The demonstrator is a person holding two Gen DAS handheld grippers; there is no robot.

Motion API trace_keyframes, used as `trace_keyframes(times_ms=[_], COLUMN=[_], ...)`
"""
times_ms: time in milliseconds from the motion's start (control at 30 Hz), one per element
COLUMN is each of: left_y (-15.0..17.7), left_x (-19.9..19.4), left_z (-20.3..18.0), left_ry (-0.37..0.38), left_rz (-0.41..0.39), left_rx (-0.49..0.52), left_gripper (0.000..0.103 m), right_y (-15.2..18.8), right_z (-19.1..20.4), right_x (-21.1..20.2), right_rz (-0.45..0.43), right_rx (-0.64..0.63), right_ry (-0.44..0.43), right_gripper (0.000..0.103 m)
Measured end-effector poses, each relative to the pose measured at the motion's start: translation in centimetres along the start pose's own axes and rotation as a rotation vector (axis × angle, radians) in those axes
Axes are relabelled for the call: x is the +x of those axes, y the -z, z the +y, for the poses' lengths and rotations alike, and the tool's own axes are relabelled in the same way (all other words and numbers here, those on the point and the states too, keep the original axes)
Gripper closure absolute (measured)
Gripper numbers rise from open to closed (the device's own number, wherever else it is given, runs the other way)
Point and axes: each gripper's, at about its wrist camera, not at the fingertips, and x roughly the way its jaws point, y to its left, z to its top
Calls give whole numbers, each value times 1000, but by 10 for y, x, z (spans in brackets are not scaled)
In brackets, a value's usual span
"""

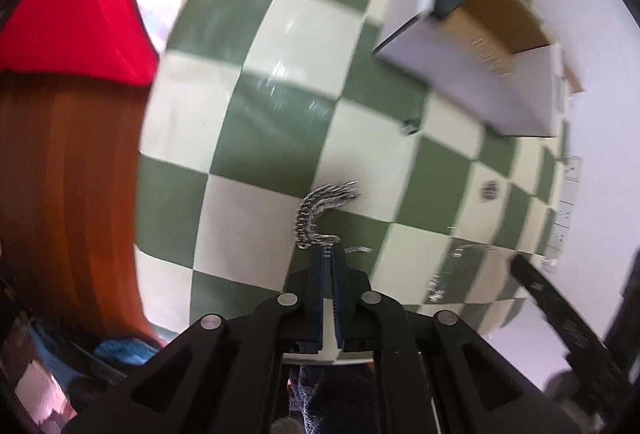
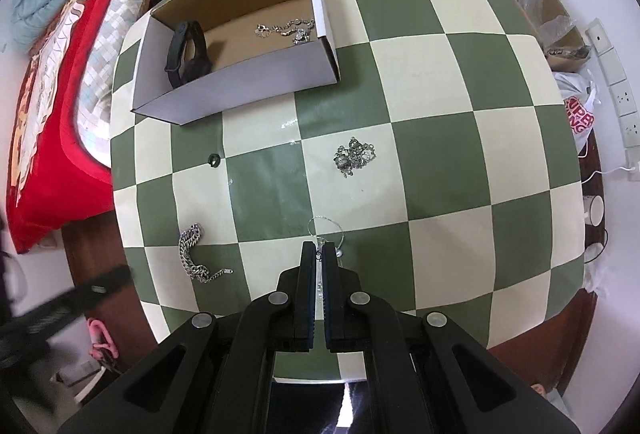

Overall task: Organize jewelry
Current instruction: 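Carry the curb chain in the left gripper to the box while the right gripper carries the earring there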

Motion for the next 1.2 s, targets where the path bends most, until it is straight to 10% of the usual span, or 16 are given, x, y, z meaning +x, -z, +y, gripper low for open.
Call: trace_keyframes(times_ms=[100, 200, 467, 600, 1200], left_y=[-3, -5, -7, -4, 14], left_x=[17, 29, 50, 45, -59], left_z=[-1, -7, -20, -36, -17], left_ry=[-42, -85, -208, -219, -6], left_rz=[9, 15, 11, -22, -144], left_rx=[0, 3, 0, 63, 18], left_gripper=[22, 18, 44, 94, 102], right_y=[0, 1, 5, 5, -2], right_z=[-3, -8, -14, -12, -22], right_x=[8, 15, 21, 20, -12], right_rz=[10, 18, 20, 19, -25], right_rx=[19, 39, 66, 65, 56], right_ry=[8, 13, 32, 34, -24], right_gripper=[100, 100, 100, 100, 100])
